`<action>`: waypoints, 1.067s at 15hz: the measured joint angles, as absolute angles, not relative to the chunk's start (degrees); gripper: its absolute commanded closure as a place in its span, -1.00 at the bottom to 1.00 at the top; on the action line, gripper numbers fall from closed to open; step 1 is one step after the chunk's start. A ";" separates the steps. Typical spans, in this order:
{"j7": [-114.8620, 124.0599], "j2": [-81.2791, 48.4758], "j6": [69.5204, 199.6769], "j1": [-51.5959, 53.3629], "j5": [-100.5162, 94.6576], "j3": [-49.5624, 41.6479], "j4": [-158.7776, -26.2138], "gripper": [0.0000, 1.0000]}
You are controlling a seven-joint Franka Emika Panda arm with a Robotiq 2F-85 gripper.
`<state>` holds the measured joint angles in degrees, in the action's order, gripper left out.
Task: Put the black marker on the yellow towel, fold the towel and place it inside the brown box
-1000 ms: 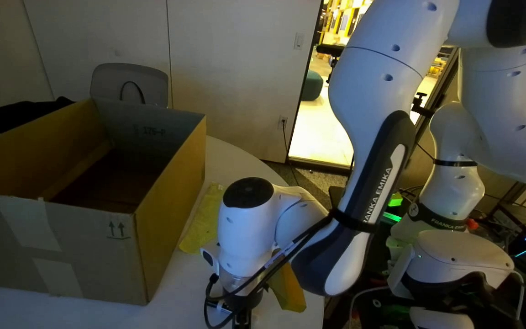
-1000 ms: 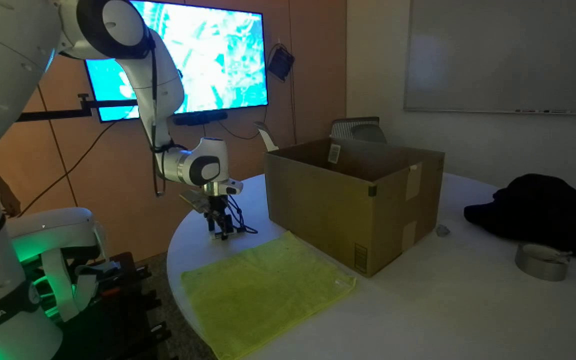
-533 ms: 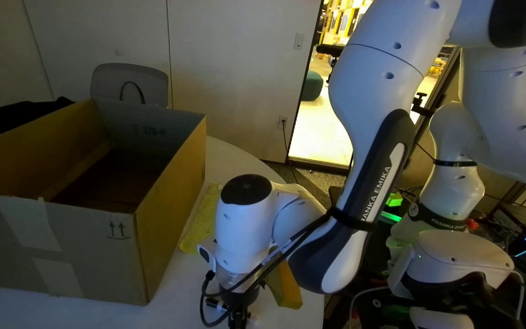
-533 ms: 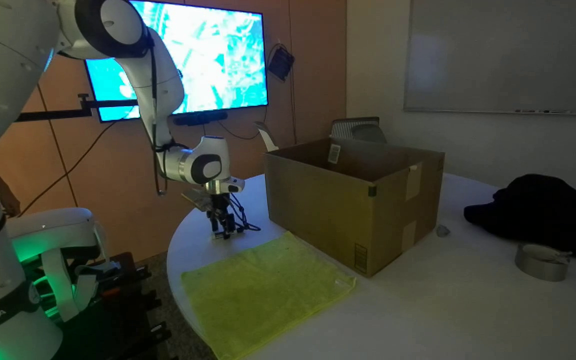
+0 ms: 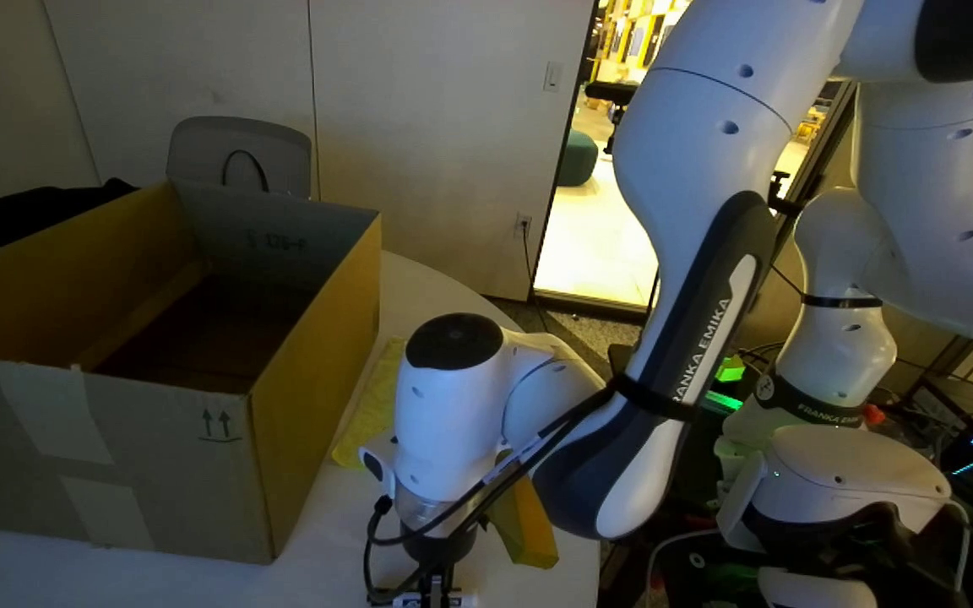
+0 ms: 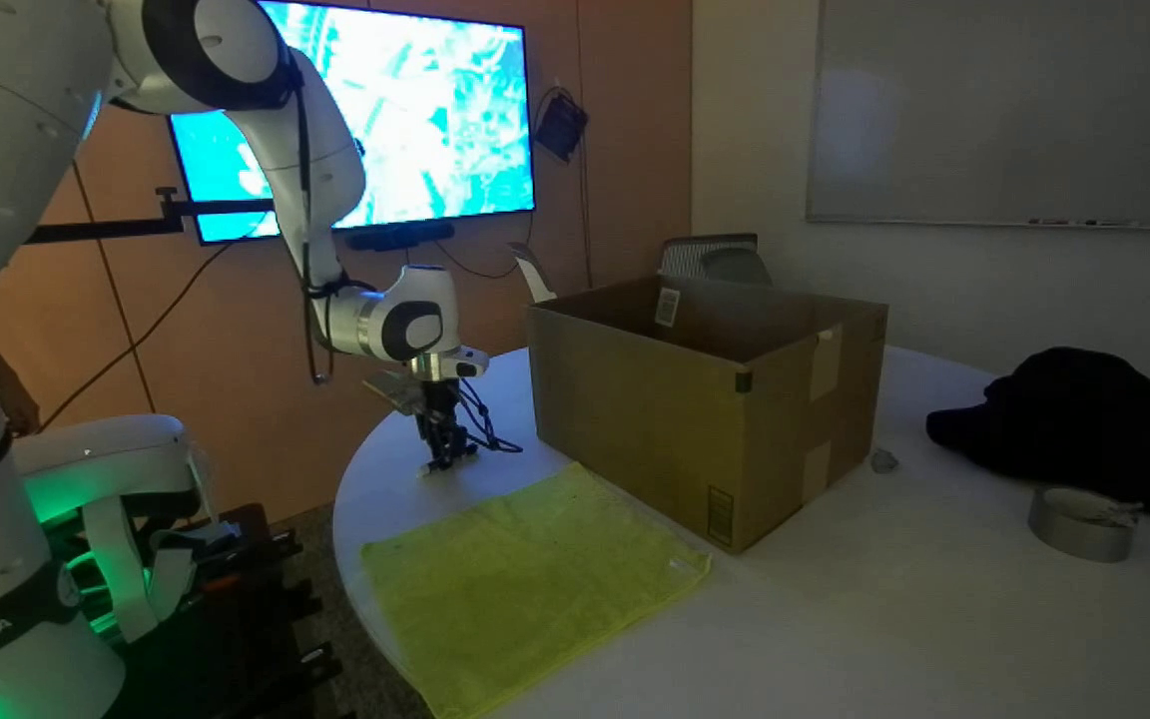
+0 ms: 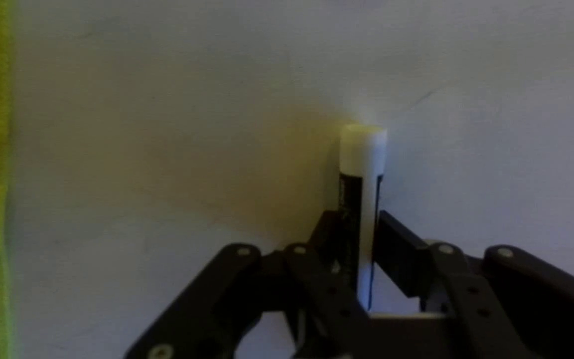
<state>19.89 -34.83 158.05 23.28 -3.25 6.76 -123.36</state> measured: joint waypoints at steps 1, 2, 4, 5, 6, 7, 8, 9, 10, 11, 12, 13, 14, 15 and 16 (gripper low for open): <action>19.78 -34.76 157.72 23.28 -3.25 6.74 -123.37 0.83; 19.59 -34.72 157.35 23.28 -3.25 6.73 -123.37 0.83; 18.99 -34.31 156.06 23.27 -3.26 6.71 -123.41 0.83; 18.80 -33.96 155.41 23.25 -3.26 6.71 -123.45 0.83; 18.64 -33.43 154.81 23.20 -3.26 6.69 -123.56 0.83; 18.61 -32.60 154.18 23.19 -3.28 6.48 -123.81 0.83; 18.61 -31.62 153.80 23.19 -3.39 6.08 -124.26 0.83; 18.73 -30.25 153.48 23.18 -3.52 5.37 -125.06 0.84; 18.95 -28.67 153.33 23.16 -3.80 4.40 -126.13 0.84; 19.43 -26.97 153.12 23.15 -4.36 3.21 -127.38 0.84; 20.27 -25.26 152.80 23.13 -5.28 1.83 -128.72 0.84; 21.56 -23.57 152.23 23.08 -6.49 0.25 -130.12 0.84; 23.11 -22.13 151.80 23.05 -7.91 -1.36 -131.39 0.84; 24.78 -20.93 151.38 22.91 -9.36 -2.86 -132.53 0.84; 26.61 -20.00 150.99 22.77 -11.02 -4.31 -133.47 0.84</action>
